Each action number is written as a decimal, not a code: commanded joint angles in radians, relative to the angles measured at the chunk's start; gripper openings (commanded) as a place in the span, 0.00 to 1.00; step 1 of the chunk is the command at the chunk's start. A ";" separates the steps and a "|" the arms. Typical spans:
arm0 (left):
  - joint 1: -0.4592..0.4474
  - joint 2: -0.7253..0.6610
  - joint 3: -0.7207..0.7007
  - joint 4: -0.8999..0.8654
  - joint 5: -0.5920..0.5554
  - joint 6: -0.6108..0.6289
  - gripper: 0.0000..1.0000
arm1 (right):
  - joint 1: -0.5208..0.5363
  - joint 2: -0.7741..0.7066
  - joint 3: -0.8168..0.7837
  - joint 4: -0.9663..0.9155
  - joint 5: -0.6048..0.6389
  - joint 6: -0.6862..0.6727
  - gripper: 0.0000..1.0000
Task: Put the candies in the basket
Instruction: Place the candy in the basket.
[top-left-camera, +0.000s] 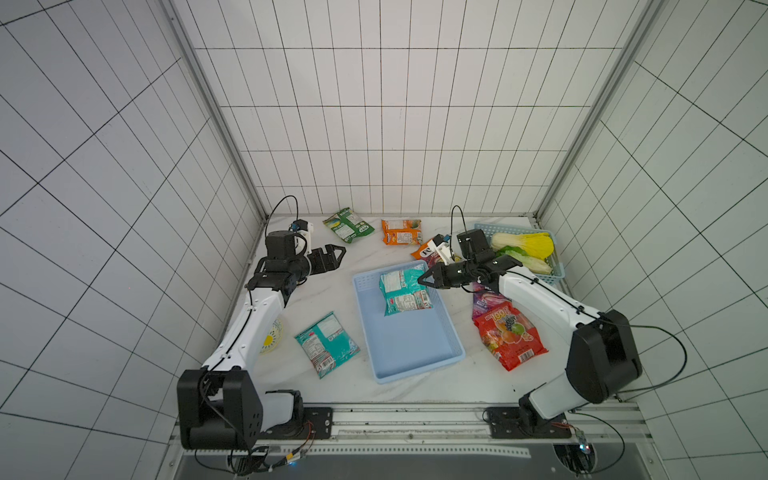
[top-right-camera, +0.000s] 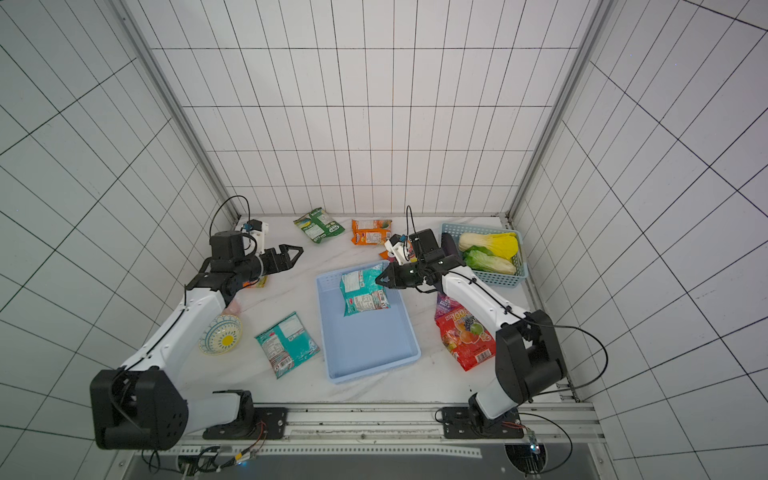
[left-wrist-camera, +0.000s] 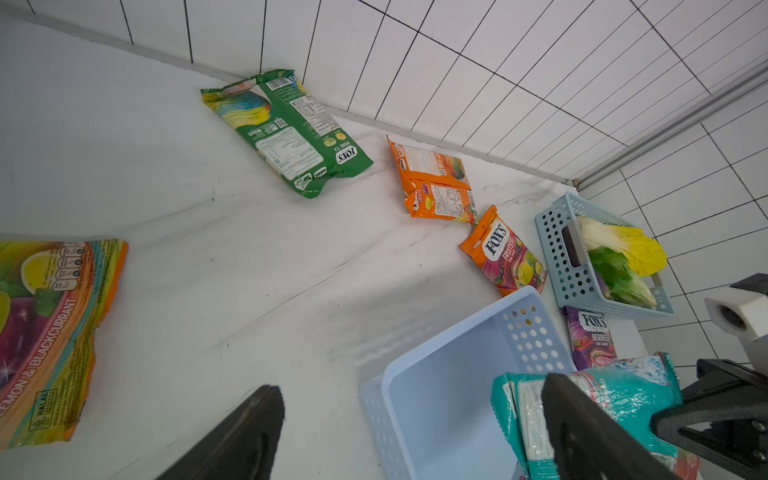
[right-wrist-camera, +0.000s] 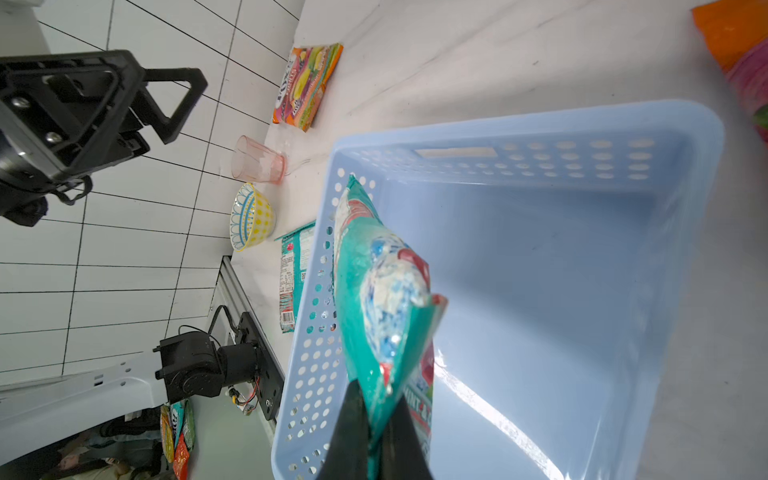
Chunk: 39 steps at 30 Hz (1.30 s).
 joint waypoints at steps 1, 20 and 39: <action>0.005 -0.025 0.021 -0.005 -0.050 0.042 0.96 | 0.027 0.073 0.105 -0.044 -0.019 -0.049 0.00; 0.002 -0.052 0.033 -0.023 -0.086 0.052 0.97 | 0.140 0.348 0.254 0.018 0.125 0.014 0.02; 0.001 -0.059 0.034 -0.029 -0.063 0.049 0.97 | 0.158 0.408 0.389 -0.146 0.356 -0.078 0.49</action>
